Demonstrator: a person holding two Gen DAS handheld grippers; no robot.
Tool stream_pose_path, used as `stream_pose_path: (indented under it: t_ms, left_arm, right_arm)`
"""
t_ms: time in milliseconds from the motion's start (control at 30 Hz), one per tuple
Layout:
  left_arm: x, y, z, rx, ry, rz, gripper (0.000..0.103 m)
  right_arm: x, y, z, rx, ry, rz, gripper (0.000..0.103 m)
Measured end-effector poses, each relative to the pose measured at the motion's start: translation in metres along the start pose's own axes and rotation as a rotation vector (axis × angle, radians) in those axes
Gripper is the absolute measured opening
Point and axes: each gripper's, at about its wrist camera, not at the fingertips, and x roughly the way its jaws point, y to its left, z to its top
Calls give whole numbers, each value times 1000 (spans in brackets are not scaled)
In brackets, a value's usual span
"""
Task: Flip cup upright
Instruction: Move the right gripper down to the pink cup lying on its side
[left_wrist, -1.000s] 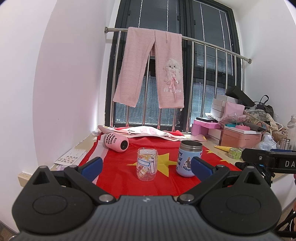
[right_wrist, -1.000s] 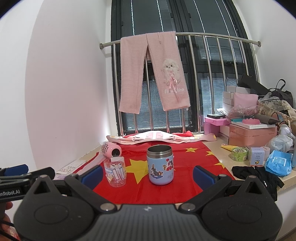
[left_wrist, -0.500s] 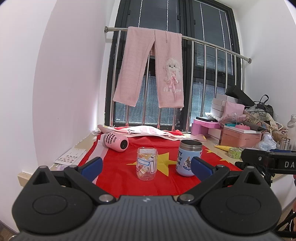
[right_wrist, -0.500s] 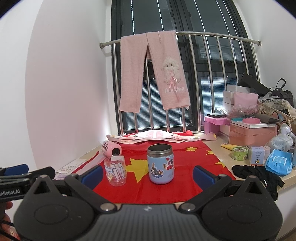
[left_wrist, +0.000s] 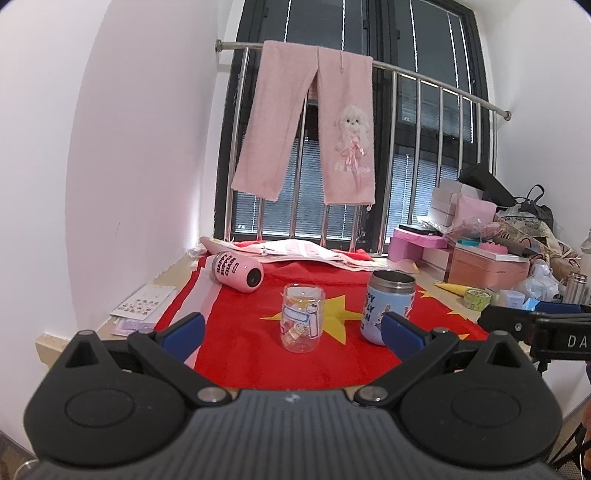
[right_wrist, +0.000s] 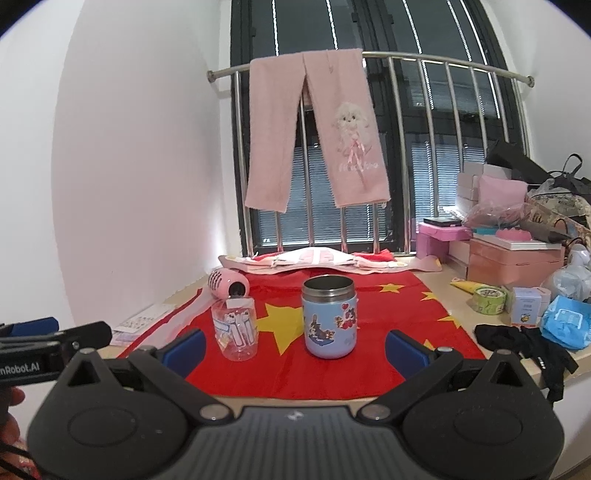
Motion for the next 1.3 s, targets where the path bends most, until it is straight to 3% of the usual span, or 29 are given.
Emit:
stream_pose_path:
  t_ms: [333, 633, 833, 967, 1100, 1300]
  left_arm:
    - [38, 35, 24, 47, 57, 48, 103]
    - [101, 78, 57, 32, 126, 78, 103]
    - [164, 110, 77, 30, 185, 109, 103]
    - [216, 128, 92, 38, 238, 123, 103]
    - [265, 148, 111, 15, 326, 88, 103]
    - [323, 181, 130, -15, 459, 109, 103]
  right_arm:
    - [55, 23, 27, -45, 77, 82, 103]
    - [145, 66, 79, -84, 158, 184, 103]
    - [236, 100, 115, -124, 225, 248, 103]
    - [317, 119, 133, -102, 342, 295, 103]
    - [380, 137, 149, -105, 447, 276, 103]
    - [462, 162, 177, -144, 588, 241, 103]
